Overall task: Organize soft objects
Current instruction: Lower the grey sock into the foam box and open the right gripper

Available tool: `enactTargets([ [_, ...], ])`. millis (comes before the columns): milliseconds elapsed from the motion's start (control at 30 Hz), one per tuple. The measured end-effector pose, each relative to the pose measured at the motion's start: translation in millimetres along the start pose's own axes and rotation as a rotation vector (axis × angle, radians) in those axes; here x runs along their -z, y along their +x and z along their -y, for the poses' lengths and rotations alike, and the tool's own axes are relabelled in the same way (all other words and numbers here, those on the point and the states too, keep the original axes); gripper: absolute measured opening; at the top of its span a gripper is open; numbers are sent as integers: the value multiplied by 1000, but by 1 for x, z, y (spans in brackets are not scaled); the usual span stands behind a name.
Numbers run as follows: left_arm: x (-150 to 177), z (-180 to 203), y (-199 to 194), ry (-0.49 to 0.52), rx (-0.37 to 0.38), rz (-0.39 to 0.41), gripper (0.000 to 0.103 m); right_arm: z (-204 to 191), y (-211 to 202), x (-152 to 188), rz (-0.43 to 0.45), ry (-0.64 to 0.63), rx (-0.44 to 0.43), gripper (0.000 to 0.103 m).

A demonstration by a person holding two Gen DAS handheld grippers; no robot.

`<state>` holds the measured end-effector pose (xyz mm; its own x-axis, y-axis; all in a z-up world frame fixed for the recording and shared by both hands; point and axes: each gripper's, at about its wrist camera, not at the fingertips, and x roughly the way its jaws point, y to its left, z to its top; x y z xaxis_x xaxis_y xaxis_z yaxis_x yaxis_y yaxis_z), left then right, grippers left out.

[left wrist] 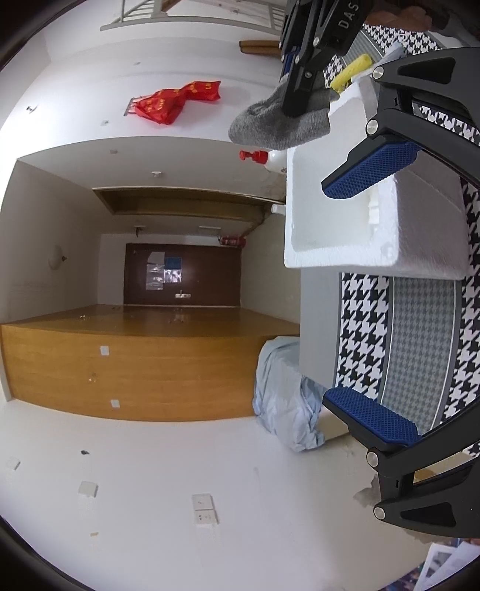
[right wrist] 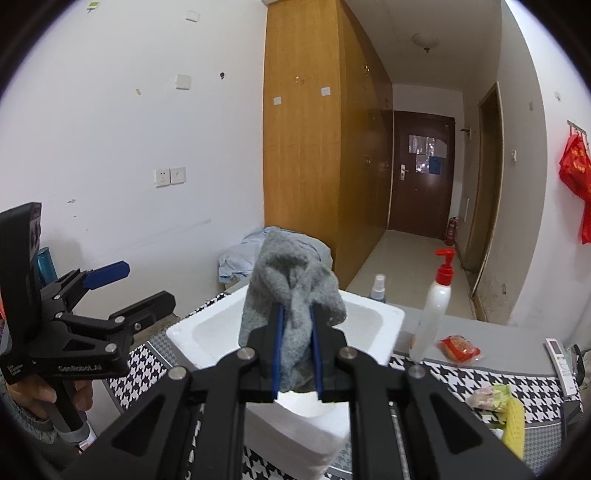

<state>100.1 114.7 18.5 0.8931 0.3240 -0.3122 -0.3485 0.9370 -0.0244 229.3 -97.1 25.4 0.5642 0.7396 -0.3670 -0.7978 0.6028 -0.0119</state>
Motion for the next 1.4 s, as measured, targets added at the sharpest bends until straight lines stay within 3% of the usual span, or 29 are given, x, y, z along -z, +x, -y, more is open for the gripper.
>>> enactTargets([
  [467, 4, -16, -12, -9, -32, 14, 102, -5, 13, -4, -11, -3, -36, 17],
  [800, 8, -25, -7, -31, -34, 5, 102, -3, 41, -4, -81, 21, -28, 19],
  [967, 8, -27, -7, -41, -38, 6, 102, -3, 47, -4, -98, 36, -23, 37],
  [1033, 7, -28, -6, -45, -43, 5, 102, -3, 45, -3, -95, 44, -31, 62],
  [1200, 6, -28, -9, -47, -47, 9, 102, -6, 39, -3, -81, 31, -42, 92],
  [1400, 2, -21, -11, -47, -49, 11, 102, -8, 25, -2, -66, 32, -47, 99],
])
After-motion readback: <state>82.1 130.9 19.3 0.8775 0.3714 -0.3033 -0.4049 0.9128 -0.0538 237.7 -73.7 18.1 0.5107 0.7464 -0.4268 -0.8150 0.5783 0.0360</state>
